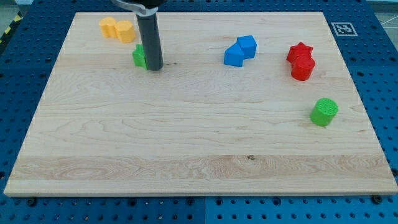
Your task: Move the blue triangle closer to the green star
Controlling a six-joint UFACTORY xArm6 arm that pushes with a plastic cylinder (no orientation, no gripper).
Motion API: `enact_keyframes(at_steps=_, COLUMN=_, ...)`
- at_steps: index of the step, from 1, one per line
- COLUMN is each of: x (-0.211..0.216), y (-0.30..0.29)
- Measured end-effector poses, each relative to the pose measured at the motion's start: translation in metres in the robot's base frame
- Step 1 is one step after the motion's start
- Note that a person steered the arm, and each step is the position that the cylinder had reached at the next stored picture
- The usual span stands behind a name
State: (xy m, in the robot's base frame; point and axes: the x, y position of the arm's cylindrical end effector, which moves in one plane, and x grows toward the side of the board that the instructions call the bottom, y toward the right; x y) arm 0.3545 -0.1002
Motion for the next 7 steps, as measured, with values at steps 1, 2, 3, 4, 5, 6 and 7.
enact_keyframes(at_steps=1, x=-0.01, y=-0.036)
enact_keyframes(at_steps=2, x=-0.028, y=-0.047)
enact_keyframes(at_steps=3, x=-0.044, y=-0.041)
enact_keyframes(at_steps=4, x=-0.007, y=0.047)
enact_keyframes(at_steps=5, x=0.017, y=0.115)
enact_keyframes(at_steps=6, x=0.021, y=0.192)
enact_keyframes(at_steps=7, x=0.019, y=0.26)
